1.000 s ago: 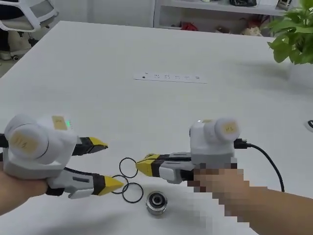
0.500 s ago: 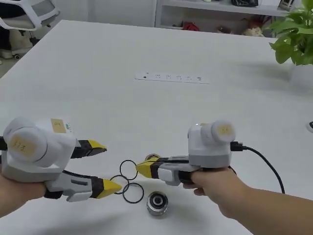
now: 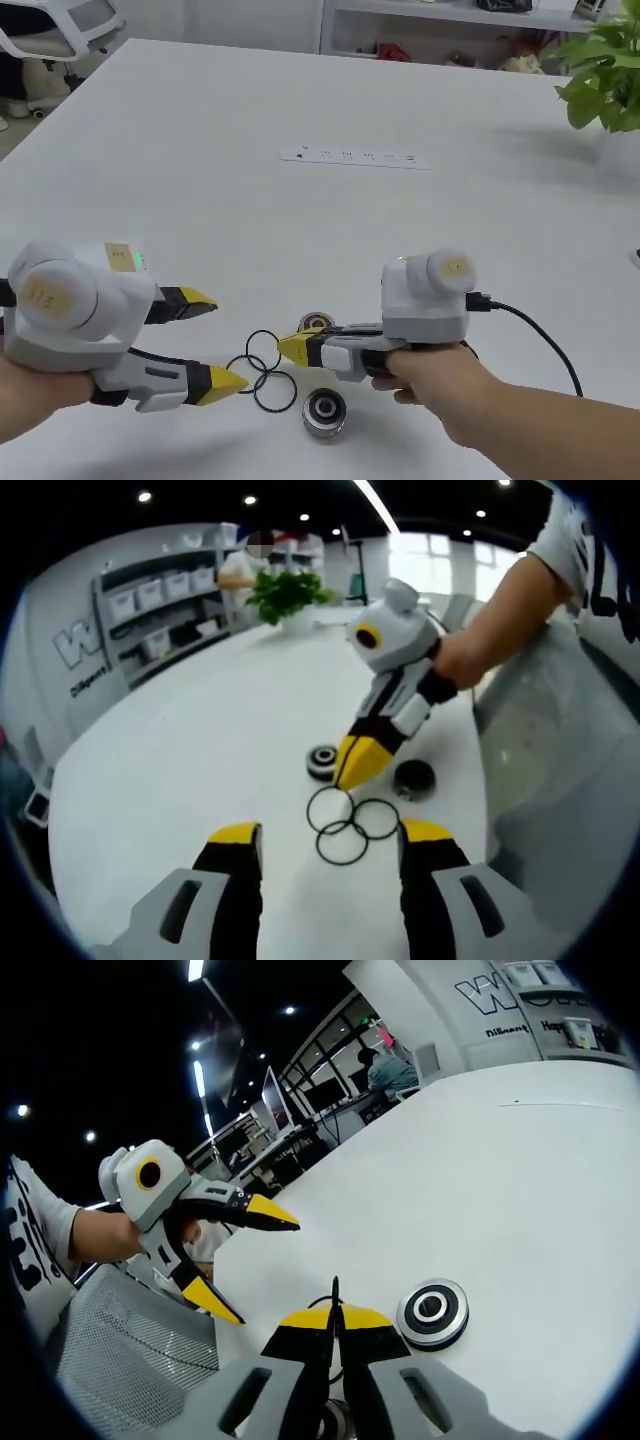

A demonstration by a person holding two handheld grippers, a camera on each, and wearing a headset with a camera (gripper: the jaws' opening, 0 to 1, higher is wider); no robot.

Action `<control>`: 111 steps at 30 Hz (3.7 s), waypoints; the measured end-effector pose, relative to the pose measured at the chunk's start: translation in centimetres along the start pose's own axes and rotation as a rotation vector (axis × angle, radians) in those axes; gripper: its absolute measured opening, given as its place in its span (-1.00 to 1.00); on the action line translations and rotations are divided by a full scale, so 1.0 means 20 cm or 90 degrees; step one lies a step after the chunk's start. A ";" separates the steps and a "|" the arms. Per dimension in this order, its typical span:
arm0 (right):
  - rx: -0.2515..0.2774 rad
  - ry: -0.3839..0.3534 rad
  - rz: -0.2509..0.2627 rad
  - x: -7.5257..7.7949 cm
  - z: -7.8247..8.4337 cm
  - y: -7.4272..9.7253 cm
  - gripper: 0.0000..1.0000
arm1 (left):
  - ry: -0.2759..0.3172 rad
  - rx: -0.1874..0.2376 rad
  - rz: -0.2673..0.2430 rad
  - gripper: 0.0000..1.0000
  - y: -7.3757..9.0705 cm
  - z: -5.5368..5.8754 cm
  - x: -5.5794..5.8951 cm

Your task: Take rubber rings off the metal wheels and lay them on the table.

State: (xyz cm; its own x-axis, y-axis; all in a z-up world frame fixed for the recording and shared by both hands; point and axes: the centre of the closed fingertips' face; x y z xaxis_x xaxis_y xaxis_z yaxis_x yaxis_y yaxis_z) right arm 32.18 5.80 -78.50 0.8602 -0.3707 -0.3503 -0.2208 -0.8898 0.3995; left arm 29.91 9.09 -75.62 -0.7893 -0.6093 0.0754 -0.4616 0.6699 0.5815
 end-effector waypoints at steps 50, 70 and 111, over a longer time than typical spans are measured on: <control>0.014 0.042 0.024 0.04 -0.08 0.10 -0.81 | -0.001 -0.015 -0.001 0.10 0.01 0.00 -0.02; 0.047 0.054 0.064 0.13 -0.17 0.22 -0.75 | -0.005 0.000 -0.011 0.10 -0.01 -0.09 -0.08; -0.043 0.166 0.082 0.21 -0.03 0.27 -0.58 | -0.002 -0.007 -0.007 0.09 -0.14 -0.12 -0.14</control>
State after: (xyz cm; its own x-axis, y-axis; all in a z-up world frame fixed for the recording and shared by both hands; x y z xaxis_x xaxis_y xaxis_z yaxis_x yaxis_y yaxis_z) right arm 34.91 -0.41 -77.27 0.9182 -0.3905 -0.0666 -0.3121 -0.8167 0.4854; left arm 34.34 7.93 -75.42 -0.7854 -0.6154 0.0665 -0.4659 0.6585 0.5911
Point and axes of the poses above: the centre of the closed fingertips' face, and the gripper's own axes: y roughly backward along the fingers, x roughly to its right, z roughly out of its underside, and after that the axes turned 11 degrees about y, right-handed
